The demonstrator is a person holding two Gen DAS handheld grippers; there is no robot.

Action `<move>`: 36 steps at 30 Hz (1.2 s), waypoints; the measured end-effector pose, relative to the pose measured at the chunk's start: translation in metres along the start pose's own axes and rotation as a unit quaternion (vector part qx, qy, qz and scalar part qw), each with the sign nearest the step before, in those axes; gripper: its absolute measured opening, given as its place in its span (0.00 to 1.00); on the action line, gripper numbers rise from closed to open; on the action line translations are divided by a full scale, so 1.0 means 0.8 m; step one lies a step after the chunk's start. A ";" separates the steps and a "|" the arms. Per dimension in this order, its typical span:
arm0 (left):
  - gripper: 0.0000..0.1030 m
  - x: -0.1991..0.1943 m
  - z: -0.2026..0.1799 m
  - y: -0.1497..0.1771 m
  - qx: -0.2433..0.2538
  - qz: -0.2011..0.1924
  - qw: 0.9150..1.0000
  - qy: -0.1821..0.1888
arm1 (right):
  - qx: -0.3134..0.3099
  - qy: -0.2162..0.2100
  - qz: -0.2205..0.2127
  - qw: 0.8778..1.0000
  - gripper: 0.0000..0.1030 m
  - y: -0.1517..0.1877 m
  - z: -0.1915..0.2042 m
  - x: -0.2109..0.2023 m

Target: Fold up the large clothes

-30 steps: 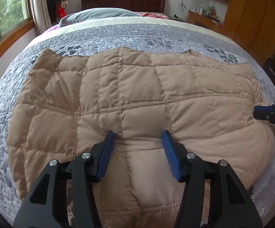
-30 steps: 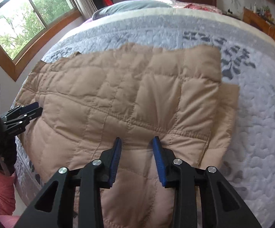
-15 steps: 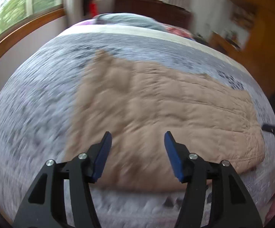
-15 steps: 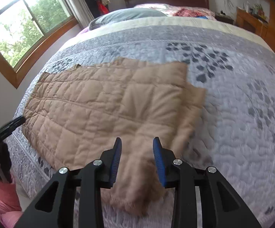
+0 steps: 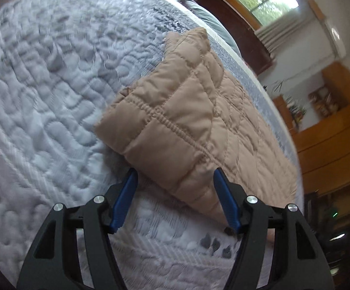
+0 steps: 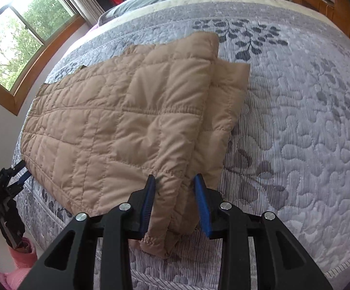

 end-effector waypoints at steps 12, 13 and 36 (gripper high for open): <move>0.54 0.019 0.022 -0.021 -0.079 -0.021 0.996 0.043 | -0.004 -0.006 0.006 1.000 0.32 -0.001 -0.004 0.008; 0.41 0.021 0.021 -0.021 -0.082 -0.021 0.995 0.059 | -0.004 -0.005 0.007 1.000 0.32 -0.002 -0.003 0.008; 0.11 0.035 0.036 -0.022 -0.093 0.010 0.992 0.080 | -0.005 -0.003 0.012 1.000 0.34 -0.007 -0.002 0.028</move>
Point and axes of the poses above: each gripper's, at about its wrist camera, not at the fingertips, and x roughly the way its jaws point, z to its left, y to its underside, the point moved 1 cm from there along x, roughly the way its jaws point, and after that the axes turned 6 degrees about -y, right-handed, at the moved point
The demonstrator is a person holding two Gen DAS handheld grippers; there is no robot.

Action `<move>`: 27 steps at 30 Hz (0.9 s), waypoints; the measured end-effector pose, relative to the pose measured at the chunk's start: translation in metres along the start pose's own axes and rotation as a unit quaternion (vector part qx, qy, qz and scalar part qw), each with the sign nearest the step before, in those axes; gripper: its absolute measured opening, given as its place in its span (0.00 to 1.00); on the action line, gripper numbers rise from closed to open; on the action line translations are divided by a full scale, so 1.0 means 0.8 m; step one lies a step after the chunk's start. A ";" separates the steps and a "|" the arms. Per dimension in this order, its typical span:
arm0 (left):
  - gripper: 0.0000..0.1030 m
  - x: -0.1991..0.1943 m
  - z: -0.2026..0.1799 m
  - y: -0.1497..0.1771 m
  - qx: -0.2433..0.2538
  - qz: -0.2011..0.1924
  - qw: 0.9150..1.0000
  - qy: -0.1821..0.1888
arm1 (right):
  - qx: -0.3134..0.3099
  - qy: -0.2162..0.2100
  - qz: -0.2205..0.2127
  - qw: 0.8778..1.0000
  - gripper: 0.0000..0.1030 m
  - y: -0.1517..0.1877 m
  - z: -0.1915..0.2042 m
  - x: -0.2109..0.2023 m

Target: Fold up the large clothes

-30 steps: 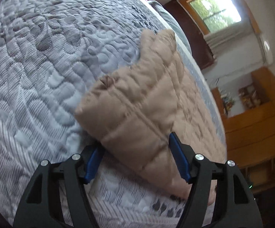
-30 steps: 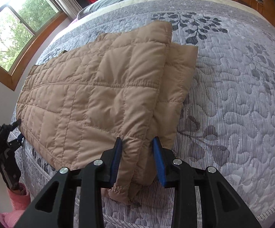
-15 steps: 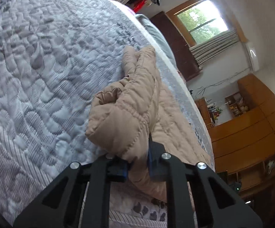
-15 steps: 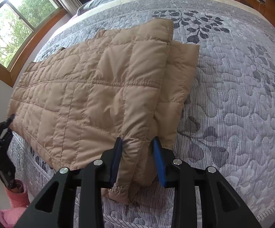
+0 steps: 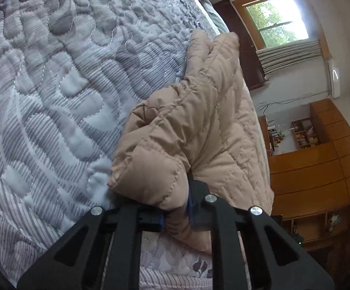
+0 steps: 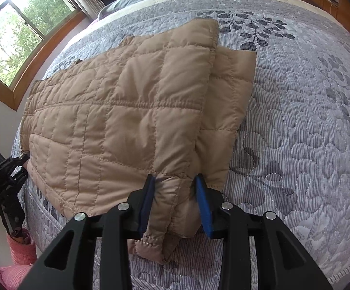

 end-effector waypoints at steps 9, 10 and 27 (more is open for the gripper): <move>0.08 -0.075 -0.135 0.029 0.212 -0.132 0.968 -0.001 | 0.016 -0.002 -0.001 1.000 0.33 0.002 -0.005 -0.007; 0.08 -0.077 -0.149 0.034 0.235 -0.138 0.962 -0.001 | 0.017 -0.002 -0.001 1.000 0.33 0.002 -0.005 -0.008; 0.08 0.012 -0.289 0.161 0.510 -0.041 0.859 0.009 | 0.024 -0.001 -0.005 1.000 0.33 0.009 -0.004 -0.012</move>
Point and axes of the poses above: each gripper's, at about its wrist camera, not at the fingertips, and x roughly the way its jaws point, z to its left, y to its underside, the point moved 1 cm from there along x, roughly the way its jaws point, and after that the axes turned 6 degrees about -y, right-handed, at the moved point
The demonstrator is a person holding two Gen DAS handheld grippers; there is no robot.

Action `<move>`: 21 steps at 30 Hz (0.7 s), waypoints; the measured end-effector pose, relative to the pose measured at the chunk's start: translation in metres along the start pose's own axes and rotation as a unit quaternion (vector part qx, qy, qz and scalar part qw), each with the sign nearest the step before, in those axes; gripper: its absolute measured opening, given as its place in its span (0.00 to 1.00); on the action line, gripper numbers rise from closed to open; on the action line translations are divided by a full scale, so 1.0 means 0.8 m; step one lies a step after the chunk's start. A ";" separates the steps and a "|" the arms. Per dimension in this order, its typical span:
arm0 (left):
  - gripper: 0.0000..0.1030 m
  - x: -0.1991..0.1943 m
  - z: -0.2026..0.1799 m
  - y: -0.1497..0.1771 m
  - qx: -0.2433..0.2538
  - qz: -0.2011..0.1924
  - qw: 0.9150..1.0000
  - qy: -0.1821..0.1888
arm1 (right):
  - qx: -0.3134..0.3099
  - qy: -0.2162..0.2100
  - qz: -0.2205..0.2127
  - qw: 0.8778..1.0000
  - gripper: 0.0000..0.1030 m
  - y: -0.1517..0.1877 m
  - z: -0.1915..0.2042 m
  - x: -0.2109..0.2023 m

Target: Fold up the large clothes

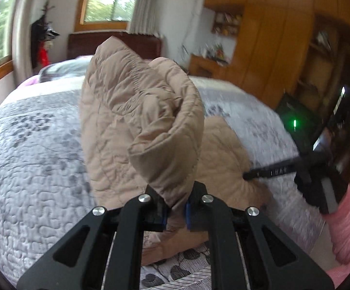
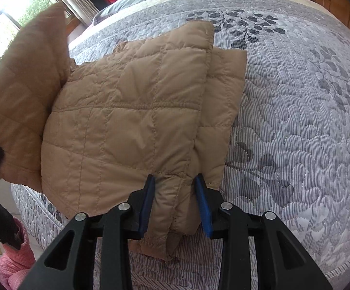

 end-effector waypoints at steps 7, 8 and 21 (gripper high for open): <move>0.09 0.053 -0.002 0.032 0.002 0.082 0.996 0.024 | -0.002 0.001 0.001 1.000 0.33 0.001 0.002 -0.001; 0.09 0.062 0.000 0.037 -0.001 0.092 0.995 0.029 | -0.003 0.002 0.000 1.000 0.33 0.000 0.001 -0.001; 0.13 0.079 0.008 0.049 -0.031 0.108 0.993 0.042 | -0.001 0.011 0.003 1.000 0.34 -0.004 0.002 -0.001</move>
Point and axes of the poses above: each gripper's, at about its wrist camera, not at the fingertips, and x roughly the way its jaws point, z to its left, y to its underside, the point moved 1 cm from there along x, roughly the way its jaws point, and after that the axes turned 6 degrees about -y, right-handed, at the moved point
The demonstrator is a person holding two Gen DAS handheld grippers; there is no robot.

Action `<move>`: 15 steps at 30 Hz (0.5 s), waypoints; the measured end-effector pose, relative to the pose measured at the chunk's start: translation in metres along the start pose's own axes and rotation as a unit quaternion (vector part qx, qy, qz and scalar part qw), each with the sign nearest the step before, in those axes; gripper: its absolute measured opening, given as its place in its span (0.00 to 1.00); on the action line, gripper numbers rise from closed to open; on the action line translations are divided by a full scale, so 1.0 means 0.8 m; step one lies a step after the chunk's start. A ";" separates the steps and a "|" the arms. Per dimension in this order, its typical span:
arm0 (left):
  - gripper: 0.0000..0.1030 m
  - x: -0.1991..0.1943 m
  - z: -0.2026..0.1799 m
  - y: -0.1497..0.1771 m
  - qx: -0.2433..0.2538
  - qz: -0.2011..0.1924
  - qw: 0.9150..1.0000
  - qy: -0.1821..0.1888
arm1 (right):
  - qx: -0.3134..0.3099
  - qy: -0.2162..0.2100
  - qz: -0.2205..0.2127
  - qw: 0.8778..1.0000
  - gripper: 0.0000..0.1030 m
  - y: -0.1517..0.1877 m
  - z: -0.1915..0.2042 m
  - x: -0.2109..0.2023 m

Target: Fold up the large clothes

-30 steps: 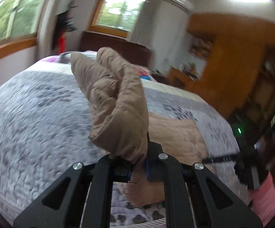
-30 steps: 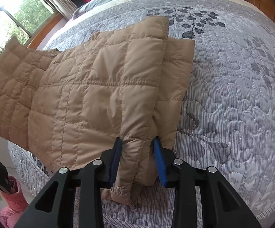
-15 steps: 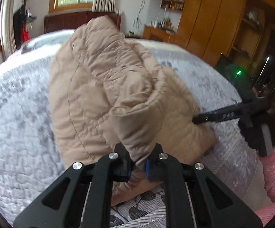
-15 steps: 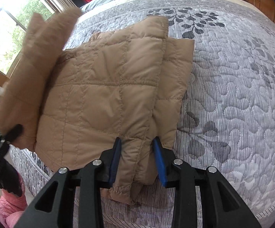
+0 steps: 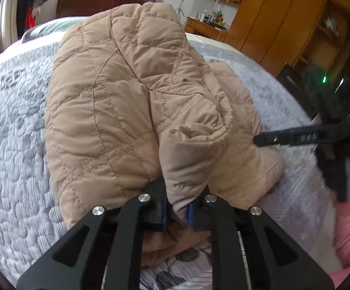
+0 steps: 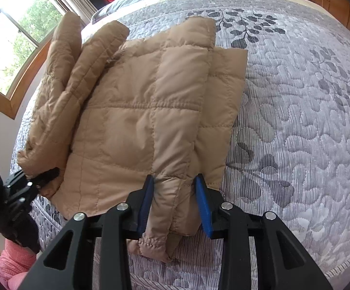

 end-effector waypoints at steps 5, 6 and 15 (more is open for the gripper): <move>0.27 -0.050 0.014 -0.003 -0.044 0.000 0.998 0.040 | -0.009 0.021 -0.011 1.000 0.35 -0.003 0.014 -0.024; 0.29 -0.066 0.018 -0.005 -0.052 -0.006 0.997 0.050 | -0.014 0.025 -0.018 0.999 0.35 -0.003 0.020 -0.033; 0.40 -0.131 0.064 -0.032 -0.111 -0.057 0.991 0.056 | -0.061 -0.018 -0.068 0.996 0.63 -0.025 0.083 -0.095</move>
Point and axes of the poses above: each gripper's, at about its wrist camera, not at the fingertips, and x roughly the way its jaws point, z to its left, y to its underside, the point moved 1 cm from there along x, roughly the way its jaws point, and after that the axes turned 6 degrees about -y, right-handed, at the moved point
